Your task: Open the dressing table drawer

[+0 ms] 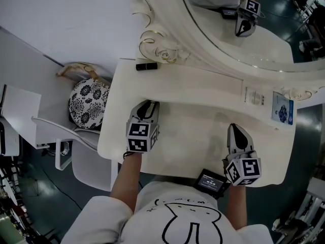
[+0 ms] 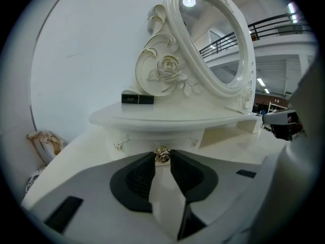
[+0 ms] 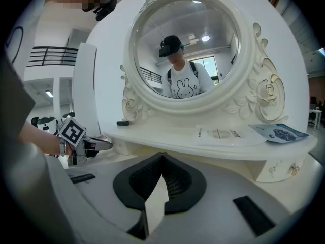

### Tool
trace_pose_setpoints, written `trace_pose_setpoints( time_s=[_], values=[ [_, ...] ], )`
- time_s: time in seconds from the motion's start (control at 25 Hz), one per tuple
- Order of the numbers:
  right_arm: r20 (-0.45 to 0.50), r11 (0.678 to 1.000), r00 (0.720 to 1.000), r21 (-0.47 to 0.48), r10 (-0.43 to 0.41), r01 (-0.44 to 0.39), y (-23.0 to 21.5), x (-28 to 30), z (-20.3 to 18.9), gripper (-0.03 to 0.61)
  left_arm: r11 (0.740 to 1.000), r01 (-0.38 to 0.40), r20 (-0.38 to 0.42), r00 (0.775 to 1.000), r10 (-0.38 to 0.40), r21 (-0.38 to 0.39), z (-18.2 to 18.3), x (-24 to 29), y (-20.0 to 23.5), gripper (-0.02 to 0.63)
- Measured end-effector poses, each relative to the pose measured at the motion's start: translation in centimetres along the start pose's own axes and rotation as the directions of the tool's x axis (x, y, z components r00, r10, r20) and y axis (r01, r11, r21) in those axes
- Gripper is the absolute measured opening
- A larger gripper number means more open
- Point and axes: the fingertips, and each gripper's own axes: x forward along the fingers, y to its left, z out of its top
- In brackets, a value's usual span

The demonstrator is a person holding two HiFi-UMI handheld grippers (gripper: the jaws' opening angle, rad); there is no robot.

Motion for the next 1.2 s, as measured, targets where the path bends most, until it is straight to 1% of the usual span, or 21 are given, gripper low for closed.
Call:
trace_pose_setpoints(
  time_s=[0.16, 0.44, 0.76, 1.04, 1.2],
  values=[
    [0.011, 1.000, 1.000, -0.001, -0.008, 0.008, 0.1, -0.2, 0.3, 0.012, 1.000, 0.018, -0.005, 1.000, -0.018, 0.001, 0.0, 0.0, 0.0, 0.117],
    [0.034, 0.999, 0.999, 0.014, -0.034, 0.033, 0.1, -0.5, 0.5, 0.012, 1.000, 0.015, 0.002, 1.000, -0.015, 0.018, 0.1, 0.1, 0.0, 0.117],
    [0.047, 0.999, 0.998, 0.011, -0.035, 0.034, 1.4, -1.8, 0.1, 0.012, 0.999, 0.021, -0.005, 1.000, -0.021, 0.027, -0.1, -0.2, -0.2, 0.117],
    [0.058, 0.999, 0.997, 0.006, -0.043, 0.042, 2.2, -2.9, -0.1, 0.012, 0.999, 0.030, -0.011, 0.999, -0.030, 0.038, -0.8, -1.2, -0.2, 0.117],
    [0.065, 0.999, 0.997, 0.004, -0.046, 0.045, 2.8, -3.5, -0.1, 0.012, 0.999, 0.037, -0.016, 0.999, -0.037, 0.030, -1.4, -1.9, -0.3, 0.117]
  ],
)
